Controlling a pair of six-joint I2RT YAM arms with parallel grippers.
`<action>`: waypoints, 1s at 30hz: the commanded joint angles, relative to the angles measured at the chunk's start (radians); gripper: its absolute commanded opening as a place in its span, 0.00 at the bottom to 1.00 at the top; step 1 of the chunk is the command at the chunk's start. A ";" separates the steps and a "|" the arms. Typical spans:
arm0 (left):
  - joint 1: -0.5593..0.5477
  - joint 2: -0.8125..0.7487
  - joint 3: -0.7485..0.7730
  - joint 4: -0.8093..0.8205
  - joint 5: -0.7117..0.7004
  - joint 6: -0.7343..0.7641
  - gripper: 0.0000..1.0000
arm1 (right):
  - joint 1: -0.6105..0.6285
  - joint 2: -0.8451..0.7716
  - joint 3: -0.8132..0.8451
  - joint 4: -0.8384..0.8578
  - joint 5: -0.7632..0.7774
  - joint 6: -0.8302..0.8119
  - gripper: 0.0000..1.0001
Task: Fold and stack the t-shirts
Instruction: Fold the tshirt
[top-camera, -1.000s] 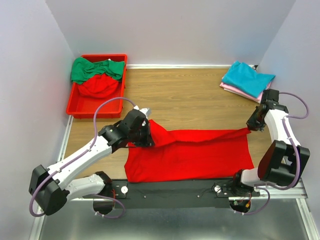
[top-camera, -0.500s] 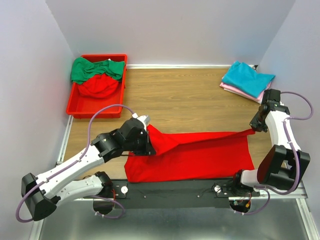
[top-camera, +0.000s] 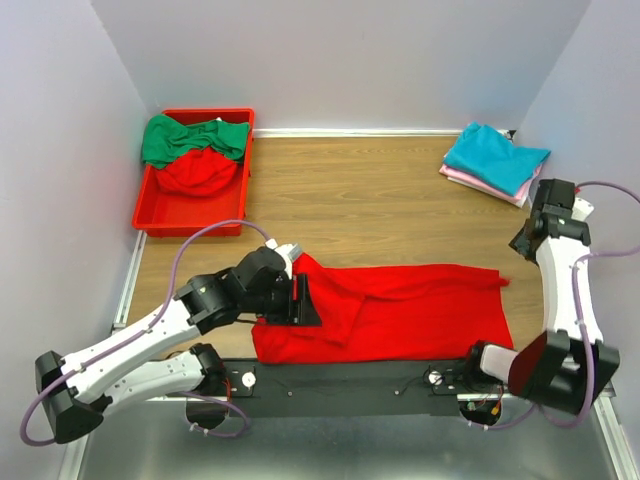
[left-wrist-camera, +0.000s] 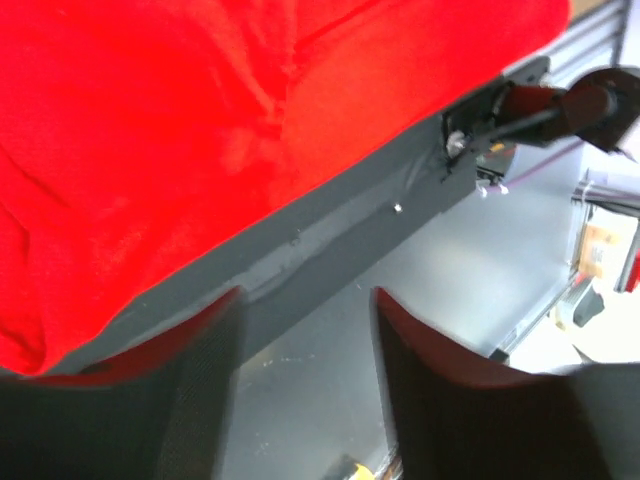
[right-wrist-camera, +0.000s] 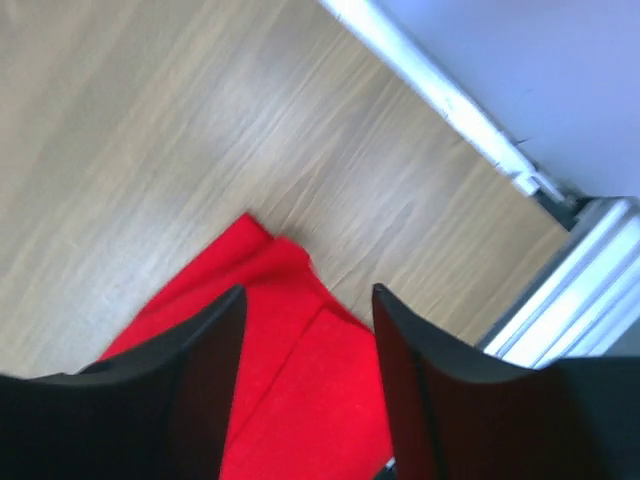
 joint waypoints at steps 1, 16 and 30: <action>-0.005 -0.062 0.018 -0.025 0.024 -0.040 0.71 | 0.000 -0.160 0.046 -0.020 0.165 0.060 0.64; 0.370 0.297 0.188 0.123 -0.172 0.328 0.75 | 0.000 -0.073 -0.029 0.152 -0.182 0.045 0.73; 0.430 0.685 0.294 0.280 -0.132 0.424 0.74 | 0.000 0.091 0.017 0.195 -0.233 0.037 0.73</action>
